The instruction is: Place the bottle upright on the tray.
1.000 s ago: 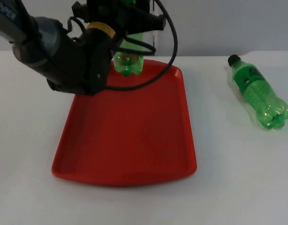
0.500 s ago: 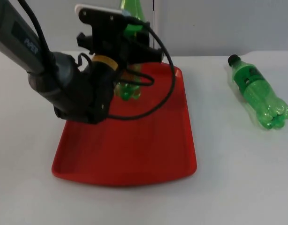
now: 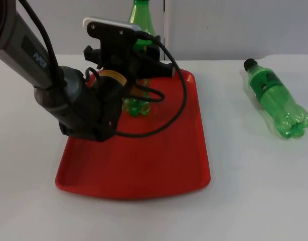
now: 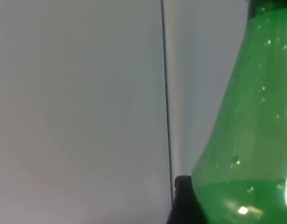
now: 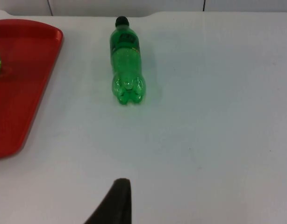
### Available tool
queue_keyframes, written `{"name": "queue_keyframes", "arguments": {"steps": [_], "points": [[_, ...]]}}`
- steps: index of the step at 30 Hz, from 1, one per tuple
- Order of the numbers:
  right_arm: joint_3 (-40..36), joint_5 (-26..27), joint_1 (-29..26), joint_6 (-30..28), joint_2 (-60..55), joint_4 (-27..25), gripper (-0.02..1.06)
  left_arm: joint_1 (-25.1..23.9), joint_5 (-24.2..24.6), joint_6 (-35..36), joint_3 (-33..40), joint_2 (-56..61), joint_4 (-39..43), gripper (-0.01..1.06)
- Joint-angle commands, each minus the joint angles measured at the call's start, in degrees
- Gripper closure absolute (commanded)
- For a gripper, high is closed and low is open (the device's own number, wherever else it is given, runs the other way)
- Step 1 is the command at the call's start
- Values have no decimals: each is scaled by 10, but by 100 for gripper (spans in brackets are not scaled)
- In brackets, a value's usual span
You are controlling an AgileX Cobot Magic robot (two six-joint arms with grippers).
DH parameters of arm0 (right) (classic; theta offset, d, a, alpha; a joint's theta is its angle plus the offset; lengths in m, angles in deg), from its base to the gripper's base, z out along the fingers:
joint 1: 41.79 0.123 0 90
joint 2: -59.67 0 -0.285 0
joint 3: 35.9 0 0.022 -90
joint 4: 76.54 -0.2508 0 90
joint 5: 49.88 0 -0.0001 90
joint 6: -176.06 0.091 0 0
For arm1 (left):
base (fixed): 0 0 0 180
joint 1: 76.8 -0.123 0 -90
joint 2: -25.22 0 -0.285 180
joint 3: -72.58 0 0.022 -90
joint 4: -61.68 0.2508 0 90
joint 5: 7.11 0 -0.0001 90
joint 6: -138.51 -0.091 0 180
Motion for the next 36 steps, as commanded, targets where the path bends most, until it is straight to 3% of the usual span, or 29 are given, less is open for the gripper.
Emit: {"name": "queue_keyframes", "arguments": {"steps": [1, 5, 6, 8, 12, 23, 36], "points": [[-1, 3, -4, -1, 2, 0, -1, 1, -6, 3, -1, 0, 16, 99], [-1, 3, -4, -1, 2, 0, -1, 1, -6, 5, -1, 0, 31, 63], [-1, 3, -4, -1, 2, 0, -1, 1, -6, 5, -1, 0, 31, 63], [-1, 3, -4, -1, 2, 0, -1, 1, -6, 16, -1, 0, 31, 39], [-1, 3, -4, -1, 2, 0, -1, 1, -6, 16, -1, 0, 31, 15], [-1, 3, -4, -1, 2, 0, -1, 1, -6, 18, -1, 0, 31, 12], [-1, 3, -4, -1, 2, 0, -1, 1, -6, 28, 63, 0, 33, 12]]}}
